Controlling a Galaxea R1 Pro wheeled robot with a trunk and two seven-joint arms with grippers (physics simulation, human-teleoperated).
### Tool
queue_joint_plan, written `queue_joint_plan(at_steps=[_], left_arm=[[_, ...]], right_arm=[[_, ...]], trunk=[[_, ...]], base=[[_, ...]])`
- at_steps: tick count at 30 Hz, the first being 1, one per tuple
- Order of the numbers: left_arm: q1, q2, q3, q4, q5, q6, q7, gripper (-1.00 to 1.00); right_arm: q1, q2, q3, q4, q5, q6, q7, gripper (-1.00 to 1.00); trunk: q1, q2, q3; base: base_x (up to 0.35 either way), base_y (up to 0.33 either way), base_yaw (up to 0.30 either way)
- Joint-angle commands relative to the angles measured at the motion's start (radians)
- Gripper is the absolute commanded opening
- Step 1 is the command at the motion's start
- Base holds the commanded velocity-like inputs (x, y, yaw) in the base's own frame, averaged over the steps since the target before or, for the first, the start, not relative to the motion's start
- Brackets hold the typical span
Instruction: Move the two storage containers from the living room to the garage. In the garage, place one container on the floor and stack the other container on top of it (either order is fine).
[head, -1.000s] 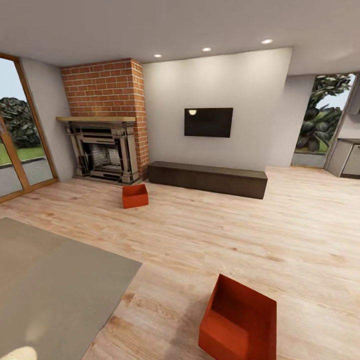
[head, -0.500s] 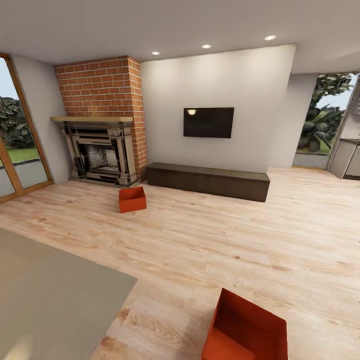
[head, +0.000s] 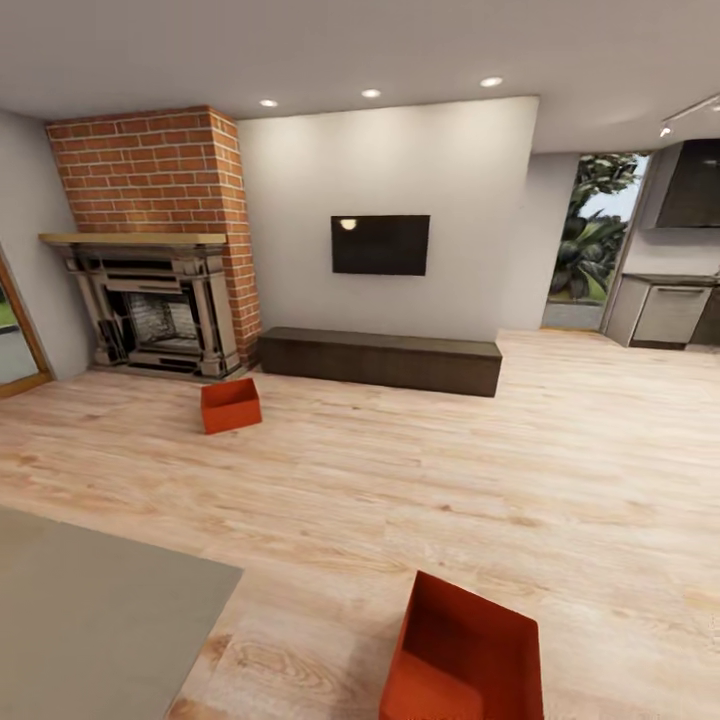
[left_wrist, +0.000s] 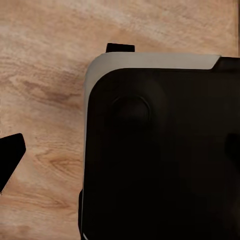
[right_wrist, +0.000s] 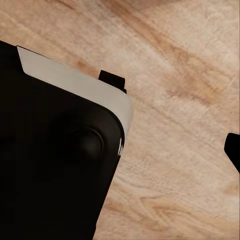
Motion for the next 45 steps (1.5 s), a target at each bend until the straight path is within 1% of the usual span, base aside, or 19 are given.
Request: queue_joint_plan(at_steps=[1,45], left_arm=[[0.0,0.0,0.0,-0.001,0.008,0.001,-0.001,1.0],[0.0,-0.001,0.0,-0.002,0.008,0.002,0.0,1.0]], right_arm=[[-0.001,0.0,0.009,0.002,-0.01,-0.004,0.0,1.0],[-0.001,0.0,0.009,0.002,-0.01,-0.003,0.0,1.0]], trunk=[[0.0,-0.001,-0.001],[0.0,-0.001,-0.001]], base=[[0.0,0.0,-0.242],[0.0,0.0,-0.242]])
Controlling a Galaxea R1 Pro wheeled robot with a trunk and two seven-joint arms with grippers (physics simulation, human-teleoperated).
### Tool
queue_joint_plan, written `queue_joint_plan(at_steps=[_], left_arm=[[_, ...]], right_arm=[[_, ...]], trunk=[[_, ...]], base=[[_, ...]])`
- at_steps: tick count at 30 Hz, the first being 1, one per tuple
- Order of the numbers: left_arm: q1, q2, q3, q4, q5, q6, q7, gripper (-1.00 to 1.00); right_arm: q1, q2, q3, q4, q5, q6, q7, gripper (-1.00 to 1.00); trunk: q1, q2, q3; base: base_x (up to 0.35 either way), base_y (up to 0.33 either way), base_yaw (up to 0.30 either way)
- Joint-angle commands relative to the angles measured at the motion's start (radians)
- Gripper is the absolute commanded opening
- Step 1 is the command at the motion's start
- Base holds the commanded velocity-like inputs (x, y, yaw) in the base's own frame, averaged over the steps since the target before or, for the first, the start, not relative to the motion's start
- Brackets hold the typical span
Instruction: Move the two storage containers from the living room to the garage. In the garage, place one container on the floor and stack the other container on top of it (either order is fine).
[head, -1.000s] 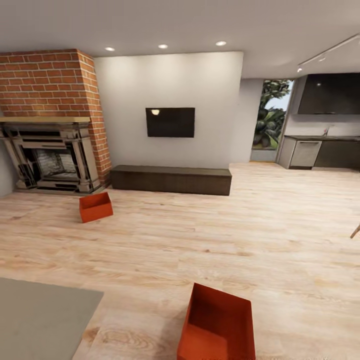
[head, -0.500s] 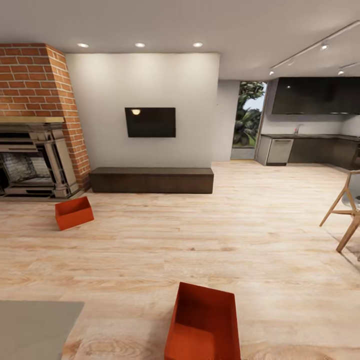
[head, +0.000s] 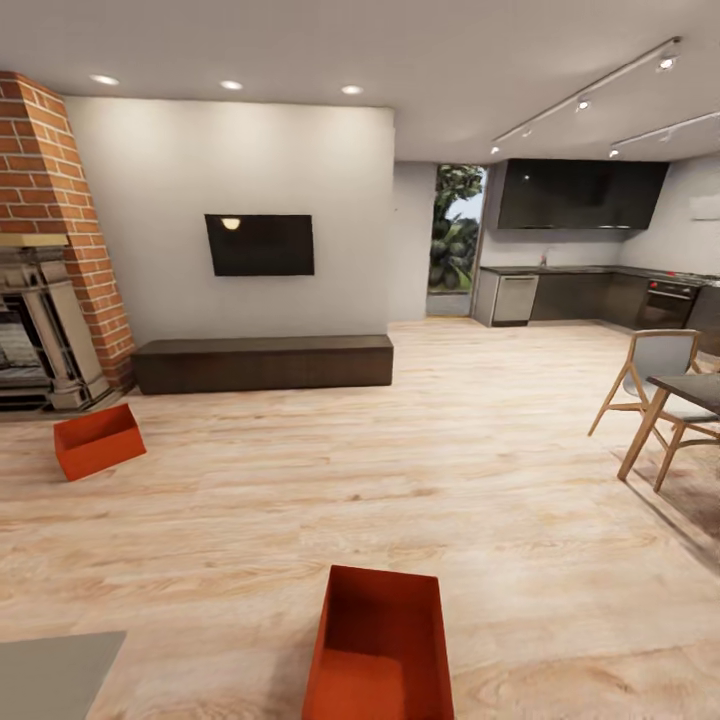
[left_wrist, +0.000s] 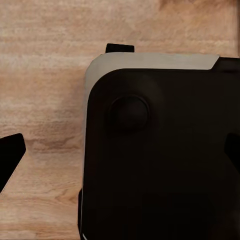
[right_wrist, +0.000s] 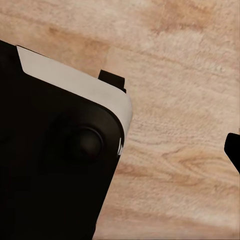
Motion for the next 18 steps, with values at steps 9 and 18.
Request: queue_joint_plan(at_steps=[9,18], left_arm=[[0.0,0.0,0.0,0.001,0.009,0.002,-0.003,1.0],[0.0,0.0,0.0,0.001,0.009,0.0,-0.003,1.0]], right_arm=[[-0.001,0.001,0.009,0.002,-0.009,-0.005,0.0,1.0],[-0.001,0.001,0.009,0.002,-0.007,-0.005,0.0,1.0]], trunk=[[0.0,-0.001,-0.001],[0.0,-0.001,-0.001]], base=[[0.275,0.01,-0.023],[0.319,0.124,0.0]])
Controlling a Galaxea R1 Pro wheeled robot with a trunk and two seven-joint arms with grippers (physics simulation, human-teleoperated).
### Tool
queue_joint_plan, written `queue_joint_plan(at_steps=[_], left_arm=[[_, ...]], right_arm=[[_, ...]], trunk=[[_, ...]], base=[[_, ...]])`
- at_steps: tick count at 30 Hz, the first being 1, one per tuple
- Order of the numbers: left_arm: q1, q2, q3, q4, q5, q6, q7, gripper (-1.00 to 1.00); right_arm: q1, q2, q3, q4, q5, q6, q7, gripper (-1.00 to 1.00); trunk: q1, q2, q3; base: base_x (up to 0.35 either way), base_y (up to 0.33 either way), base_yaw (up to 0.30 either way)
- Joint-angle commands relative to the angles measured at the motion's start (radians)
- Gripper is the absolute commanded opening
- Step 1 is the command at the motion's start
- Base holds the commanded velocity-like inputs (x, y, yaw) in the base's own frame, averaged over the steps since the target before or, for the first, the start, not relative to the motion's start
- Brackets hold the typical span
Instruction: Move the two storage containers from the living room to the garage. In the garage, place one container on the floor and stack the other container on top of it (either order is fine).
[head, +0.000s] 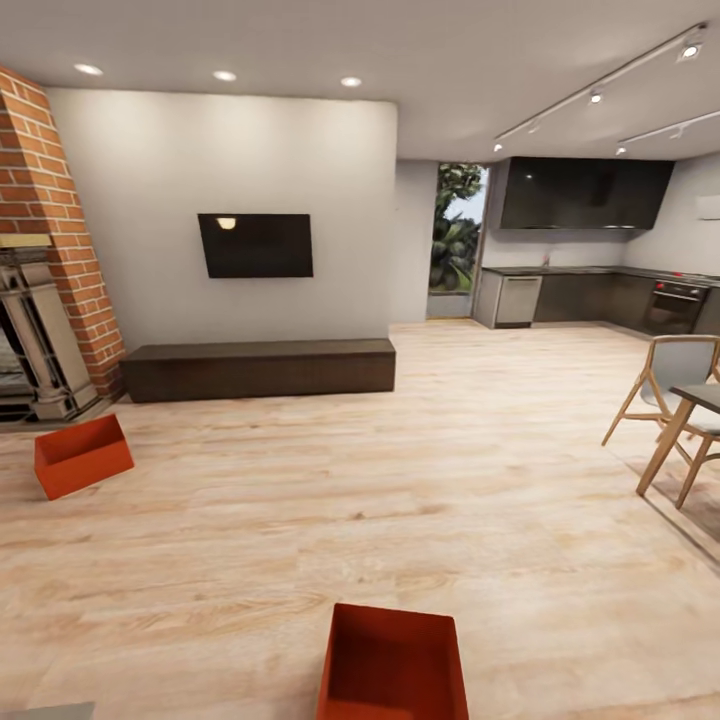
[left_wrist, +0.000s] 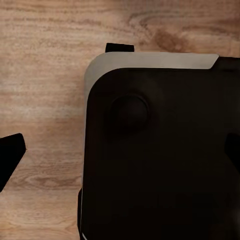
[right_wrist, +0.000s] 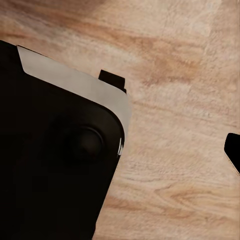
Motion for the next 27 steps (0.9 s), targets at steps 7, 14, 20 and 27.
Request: queue_joint_plan(at_steps=[7,14,20,27], left_arm=[[0.0,0.0,0.0,-0.001,0.009,0.001,-0.001,1.0],[0.0,0.0,0.0,-0.001,0.008,0.001,-0.001,1.0],[0.0,0.0,0.0,-0.001,0.009,0.001,0.0,1.0],[0.0,0.0,0.0,-0.001,0.009,0.001,0.0,1.0]], right_arm=[[-0.001,0.0,0.009,0.002,-0.012,-0.005,0.0,1.0],[-0.001,0.0,0.009,0.002,-0.012,-0.005,0.0,1.0],[-0.001,0.0,0.009,0.002,-0.012,-0.005,0.0,1.0],[-0.001,0.0,0.009,0.002,-0.012,-0.005,0.0,1.0]], trunk=[[0.001,0.0,-0.001],[0.001,0.0,-0.001],[0.001,0.0,-0.001],[0.001,0.0,-0.001]], base=[[0.092,0.042,-0.076],[0.004,0.002,-0.23],[0.0,0.0,-0.241],[0.0,0.0,-0.242]])
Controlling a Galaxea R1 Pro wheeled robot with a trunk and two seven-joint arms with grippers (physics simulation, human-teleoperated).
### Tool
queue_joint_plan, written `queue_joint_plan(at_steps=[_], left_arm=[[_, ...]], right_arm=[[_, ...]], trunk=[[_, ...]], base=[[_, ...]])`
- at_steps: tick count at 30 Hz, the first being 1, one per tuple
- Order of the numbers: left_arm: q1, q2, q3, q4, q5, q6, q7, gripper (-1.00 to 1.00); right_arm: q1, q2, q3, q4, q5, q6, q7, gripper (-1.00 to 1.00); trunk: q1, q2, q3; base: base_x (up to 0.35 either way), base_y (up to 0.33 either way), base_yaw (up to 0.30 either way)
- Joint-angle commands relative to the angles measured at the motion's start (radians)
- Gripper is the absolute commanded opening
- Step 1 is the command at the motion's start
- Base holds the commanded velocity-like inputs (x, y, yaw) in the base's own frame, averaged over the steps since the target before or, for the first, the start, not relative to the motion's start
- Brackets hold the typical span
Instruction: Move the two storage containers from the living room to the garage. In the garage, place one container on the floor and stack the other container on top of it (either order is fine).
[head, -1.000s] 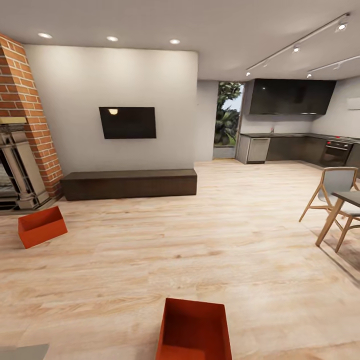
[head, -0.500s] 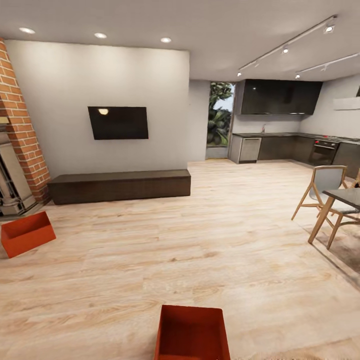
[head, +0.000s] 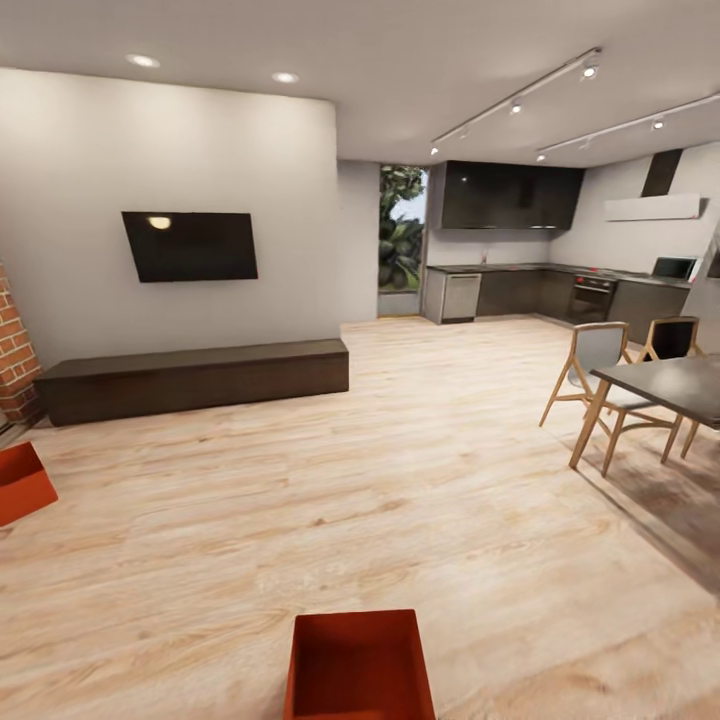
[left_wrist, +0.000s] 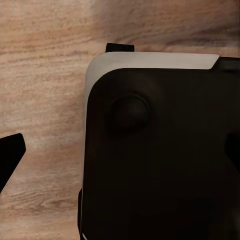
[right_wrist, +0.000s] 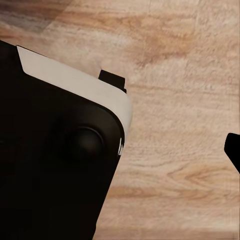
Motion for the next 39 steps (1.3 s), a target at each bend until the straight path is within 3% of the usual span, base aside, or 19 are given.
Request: queue_joint_plan(at_steps=[1,14,27,39], left_arm=[[0.0,0.0,0.0,-0.001,0.009,0.001,-0.001,1.0],[0.0,0.0,0.0,-0.001,0.009,0.001,-0.001,1.0],[0.0,0.0,0.0,-0.001,0.009,0.001,-0.001,1.0],[0.0,0.0,0.0,-0.001,0.007,0.001,-0.002,1.0]], right_arm=[[-0.001,0.0,0.009,0.002,-0.01,-0.005,0.0,1.0],[-0.001,0.0,0.009,0.002,-0.009,-0.005,0.0,1.0],[-0.001,-0.001,0.009,0.002,-0.006,-0.005,0.0,1.0],[-0.001,-0.001,0.009,0.002,-0.009,-0.005,0.0,1.0]], trunk=[[0.0,-0.001,-0.001],[0.0,-0.001,-0.001],[0.0,-0.001,-0.001],[0.0,-0.001,-0.001]], base=[[0.0,0.0,-0.192],[0.0,0.0,-0.011],[0.0,0.0,0.218],[0.112,0.0,0.014]])
